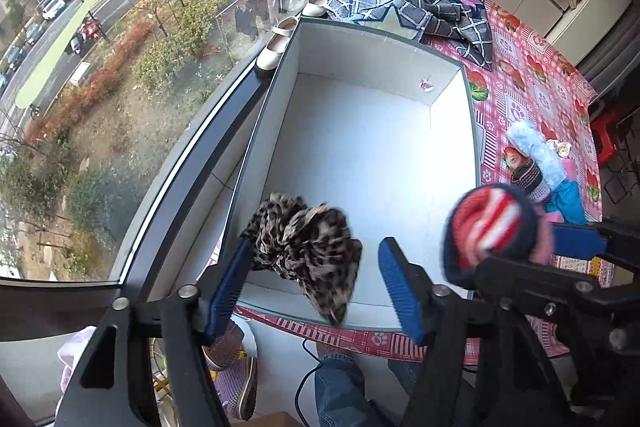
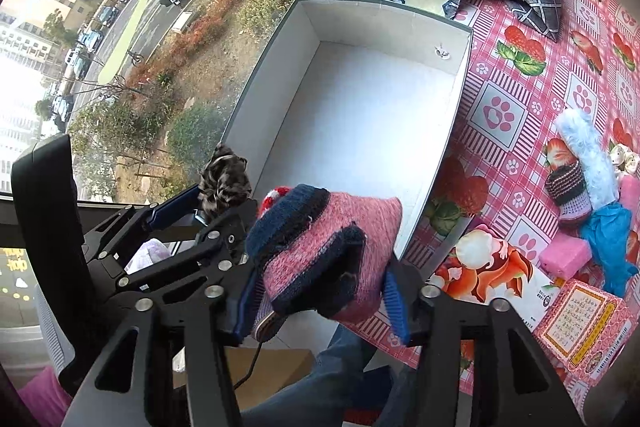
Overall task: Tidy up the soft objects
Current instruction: 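Open both tools to drop the scrunchie and glove into the box, then grasp the fluffy blue boa with the left tool while the right tool grasps the blue glove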
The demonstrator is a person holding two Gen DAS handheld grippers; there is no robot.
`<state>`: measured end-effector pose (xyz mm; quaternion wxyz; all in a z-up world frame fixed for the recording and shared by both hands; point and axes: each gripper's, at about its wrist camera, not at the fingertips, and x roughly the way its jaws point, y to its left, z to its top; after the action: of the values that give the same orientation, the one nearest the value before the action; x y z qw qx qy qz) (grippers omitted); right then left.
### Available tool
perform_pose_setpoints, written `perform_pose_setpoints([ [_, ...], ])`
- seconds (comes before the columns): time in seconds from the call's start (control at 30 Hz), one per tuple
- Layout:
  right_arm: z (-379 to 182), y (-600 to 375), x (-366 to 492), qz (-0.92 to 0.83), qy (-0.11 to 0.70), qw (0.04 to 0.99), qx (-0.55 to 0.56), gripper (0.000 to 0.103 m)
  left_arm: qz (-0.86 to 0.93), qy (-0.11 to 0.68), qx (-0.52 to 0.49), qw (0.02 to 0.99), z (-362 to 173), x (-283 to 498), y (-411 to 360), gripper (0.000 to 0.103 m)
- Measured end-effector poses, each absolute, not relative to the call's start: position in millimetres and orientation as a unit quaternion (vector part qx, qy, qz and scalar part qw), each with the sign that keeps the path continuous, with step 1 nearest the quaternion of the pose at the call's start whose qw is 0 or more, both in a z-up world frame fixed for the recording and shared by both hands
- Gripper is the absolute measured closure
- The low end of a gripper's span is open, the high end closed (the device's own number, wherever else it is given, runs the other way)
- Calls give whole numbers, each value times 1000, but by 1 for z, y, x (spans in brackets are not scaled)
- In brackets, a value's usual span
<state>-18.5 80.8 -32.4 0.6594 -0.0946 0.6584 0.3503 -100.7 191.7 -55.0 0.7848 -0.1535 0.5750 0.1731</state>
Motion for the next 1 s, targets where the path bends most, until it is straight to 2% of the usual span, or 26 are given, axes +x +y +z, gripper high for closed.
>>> perform_pose_setpoints([
  [0.07,-29,78,-18,346,653,667,-95,37,173,564,-158,792,-51,-103,192,21],
  [0.17,-25,71,-13,337,651,674,-91,23,172,561,-174,791,-51,-102,195,11],
  [0.33,-19,48,-5,320,656,680,-69,22,155,560,-184,793,-45,-96,185,0],
  [0.53,2,-8,14,274,646,712,-32,22,94,551,-178,810,-22,-64,148,0],
  [0.77,29,-131,53,166,626,759,58,21,23,590,-183,786,-26,-5,87,0],
  [0.87,26,-190,66,107,625,768,96,1,1,619,-209,757,-41,28,66,0],
  [1.0,8,-258,72,51,633,760,138,1,-11,655,-225,722,-68,76,39,0],
])
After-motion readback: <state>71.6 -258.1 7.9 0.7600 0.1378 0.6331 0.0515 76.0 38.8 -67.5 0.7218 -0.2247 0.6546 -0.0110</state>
